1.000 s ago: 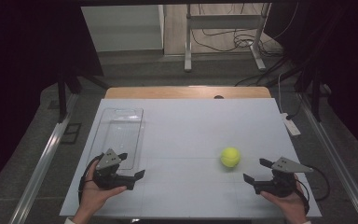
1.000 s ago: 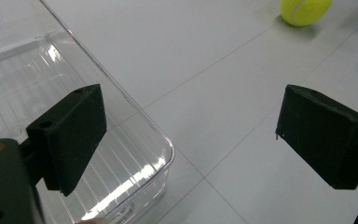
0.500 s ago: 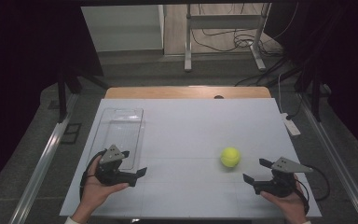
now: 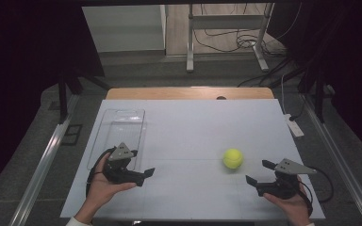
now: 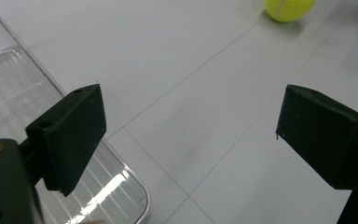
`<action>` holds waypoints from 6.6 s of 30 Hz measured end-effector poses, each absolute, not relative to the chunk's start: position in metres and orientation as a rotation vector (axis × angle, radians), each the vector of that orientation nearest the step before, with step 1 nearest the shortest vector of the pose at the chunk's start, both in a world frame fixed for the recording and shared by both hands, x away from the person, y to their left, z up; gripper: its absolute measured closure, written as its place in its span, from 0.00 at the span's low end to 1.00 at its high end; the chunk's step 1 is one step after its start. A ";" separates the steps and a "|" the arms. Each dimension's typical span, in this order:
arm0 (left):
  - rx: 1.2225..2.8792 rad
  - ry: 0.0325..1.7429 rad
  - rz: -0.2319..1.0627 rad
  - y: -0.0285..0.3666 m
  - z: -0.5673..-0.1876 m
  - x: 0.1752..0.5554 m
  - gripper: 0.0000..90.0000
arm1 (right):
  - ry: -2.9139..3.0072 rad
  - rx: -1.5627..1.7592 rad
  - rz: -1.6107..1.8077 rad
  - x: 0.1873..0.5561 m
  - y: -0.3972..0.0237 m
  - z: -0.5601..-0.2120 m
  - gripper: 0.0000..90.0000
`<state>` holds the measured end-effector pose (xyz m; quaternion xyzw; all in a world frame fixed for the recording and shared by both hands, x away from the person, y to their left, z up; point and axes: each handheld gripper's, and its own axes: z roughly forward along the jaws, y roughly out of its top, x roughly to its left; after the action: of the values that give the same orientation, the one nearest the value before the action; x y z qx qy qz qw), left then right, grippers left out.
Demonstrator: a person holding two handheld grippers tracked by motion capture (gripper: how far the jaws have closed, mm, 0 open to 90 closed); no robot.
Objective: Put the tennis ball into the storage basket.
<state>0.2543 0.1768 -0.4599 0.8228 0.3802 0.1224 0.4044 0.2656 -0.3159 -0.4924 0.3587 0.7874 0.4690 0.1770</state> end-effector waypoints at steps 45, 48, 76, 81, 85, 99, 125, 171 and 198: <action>2.178 0.835 0.234 0.124 -0.449 0.286 0.10 | 2.238 1.009 1.324 0.265 -0.317 -0.494 0.10; 2.184 0.831 0.230 0.121 -0.449 0.288 0.10 | 2.238 1.010 1.323 0.265 -0.317 -0.494 0.10; 2.199 0.777 0.209 0.094 -0.442 0.299 0.10 | 2.241 1.005 1.321 0.265 -0.317 -0.495 0.10; 2.203 0.767 0.206 0.090 -0.441 0.301 0.10 | 2.242 1.003 1.319 0.266 -0.317 -0.495 0.10; 2.203 0.762 0.201 0.086 -0.441 0.303 0.10 | 2.241 1.004 1.322 0.266 -0.317 -0.495 0.10; 2.208 0.754 0.192 0.076 -0.441 0.308 0.10 | 2.249 1.003 1.317 0.266 -0.317 -0.496 0.10; 2.219 0.735 0.167 0.059 -0.443 0.317 0.09 | 2.249 1.006 1.321 0.266 -0.317 -0.496 0.10; 2.237 0.687 0.112 0.020 -0.441 0.333 0.08 | 2.253 1.009 1.320 0.266 -0.317 -0.498 0.10; 2.237 0.683 0.087 0.002 -0.443 0.345 0.08 | 2.260 1.005 1.314 0.267 -0.317 -0.499 0.10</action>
<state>0.3449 0.0015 -0.4429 0.8801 0.2689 0.0343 0.3897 0.2668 -0.3167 -0.4989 0.3537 0.7953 0.4622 0.1694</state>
